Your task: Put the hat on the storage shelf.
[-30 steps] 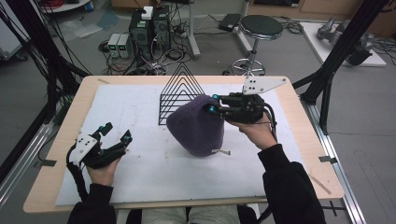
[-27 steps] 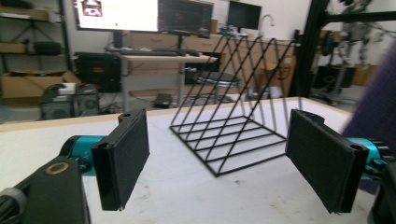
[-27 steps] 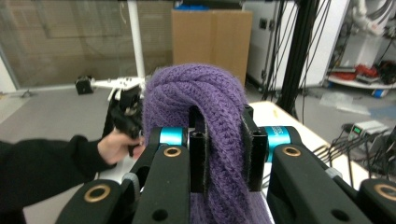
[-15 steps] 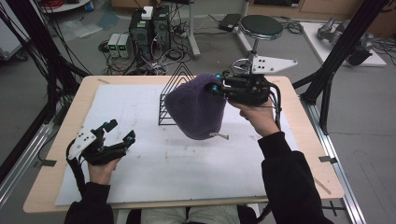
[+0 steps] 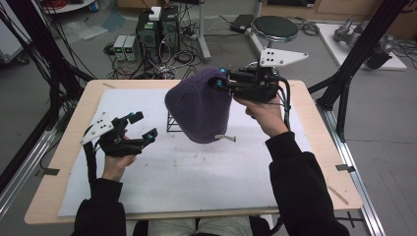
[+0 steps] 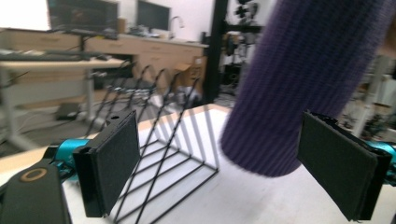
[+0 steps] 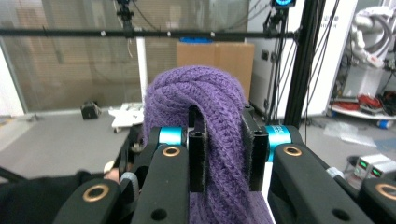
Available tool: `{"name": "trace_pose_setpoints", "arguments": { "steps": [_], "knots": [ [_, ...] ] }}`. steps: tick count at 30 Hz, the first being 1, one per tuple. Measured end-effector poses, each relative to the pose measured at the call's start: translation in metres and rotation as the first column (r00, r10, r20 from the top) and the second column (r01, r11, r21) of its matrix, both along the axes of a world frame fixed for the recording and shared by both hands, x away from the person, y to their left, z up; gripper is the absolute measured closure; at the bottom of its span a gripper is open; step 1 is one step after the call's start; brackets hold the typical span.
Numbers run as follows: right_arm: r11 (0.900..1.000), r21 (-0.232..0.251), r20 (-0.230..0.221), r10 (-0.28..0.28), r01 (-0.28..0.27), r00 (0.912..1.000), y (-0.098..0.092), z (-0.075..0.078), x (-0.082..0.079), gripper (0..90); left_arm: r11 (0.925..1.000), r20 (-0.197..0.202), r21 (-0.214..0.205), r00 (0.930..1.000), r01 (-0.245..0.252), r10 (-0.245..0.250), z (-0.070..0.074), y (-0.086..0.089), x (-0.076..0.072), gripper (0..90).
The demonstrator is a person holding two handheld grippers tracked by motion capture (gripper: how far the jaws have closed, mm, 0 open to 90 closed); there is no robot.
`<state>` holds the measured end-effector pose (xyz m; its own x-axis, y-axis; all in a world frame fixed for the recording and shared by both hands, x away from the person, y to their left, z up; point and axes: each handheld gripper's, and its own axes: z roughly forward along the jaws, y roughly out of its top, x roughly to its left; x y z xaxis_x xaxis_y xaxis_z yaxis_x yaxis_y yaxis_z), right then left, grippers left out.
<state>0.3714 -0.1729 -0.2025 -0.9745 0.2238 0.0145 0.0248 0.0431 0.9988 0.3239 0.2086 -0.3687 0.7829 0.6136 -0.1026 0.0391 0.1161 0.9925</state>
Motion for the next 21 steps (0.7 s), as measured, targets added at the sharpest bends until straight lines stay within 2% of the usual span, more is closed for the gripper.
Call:
{"name": "trace_pose_setpoints", "arguments": {
  "steps": [4,6,7,9,10,13,15,16,17,18,20,21],
  "knots": [
    [0.9985,0.052,-0.006,0.018,-0.018,0.9998,0.003,0.001,0.004,76.8,0.9976,0.007,-0.009,0.9976,0.069,-0.069,0.003,-0.014,0.01,14.5],
    [0.9967,0.073,-0.01,0.036,-0.035,0.9993,0.005,0.002,0.006,76.8,0.9925,0.001,-0.026,0.9928,0.12,-0.12,0.003,-0.02,0.016,14.6],
    [0.9962,0.077,-0.011,0.042,-0.041,0.999,0.005,0.002,0.007,76.8,0.9894,-0.001,-0.02,0.9895,0.144,-0.144,0.004,-0.023,0.019,14.6],
    [0.9936,0.092,-0.018,0.067,-0.065,0.9976,0.007,0.002,0.008,76.8,0.9851,-0.001,-0.016,0.9853,0.171,-0.171,0.003,-0.027,0.023,14.6],
    [0.993,0.092,-0.015,0.076,-0.075,0.997,0.008,0.002,0.008,76.8,0.9821,-0.006,-0.029,0.9825,0.186,-0.186,0.001,-0.028,0.024,14.6],
    [0.9895,0.082,-0.023,0.121,-0.119,0.9924,0.011,0.001,0.009,76.3,0.9622,-0.032,-0.049,0.9625,0.268,-0.269,-0.003,-0.031,0.028,14.9],
    [0.9866,0.072,-0.024,0.149,-0.147,0.9886,0.015,0.0,0.009,76.1,0.9504,-0.049,-0.043,0.9495,0.308,-0.31,-0.006,-0.034,0.029,15.2],
    [0.9862,0.068,-0.025,0.153,-0.151,0.9879,0.016,0.0,0.009,76.0,0.941,-0.059,-0.037,0.9393,0.336,-0.338,-0.007,-0.037,0.028,16.0],
    [0.9855,0.062,-0.028,0.16,-0.158,0.9867,0.018,-0.001,0.009,75.9,0.9356,-0.061,-0.024,0.9336,0.352,-0.353,-0.008,-0.04,0.028,17.3],
    [0.9851,0.061,-0.029,0.163,-0.161,0.9863,0.02,-0.002,0.01,75.9,0.9323,-0.061,-0.011,0.9304,0.361,-0.361,-0.008,-0.042,0.026,18.2],
    [0.9856,0.053,-0.038,0.162,-0.16,0.986,0.021,-0.003,0.01,75.8,0.9333,-0.049,0.015,0.9326,0.359,-0.358,-0.008,-0.046,0.024,25.8],
    [0.9862,0.051,-0.037,0.159,-0.157,0.9866,0.022,-0.003,0.01,75.7,0.9337,-0.05,0.015,0.9329,0.358,-0.357,-0.007,-0.047,0.023,28.7]
  ]
}}
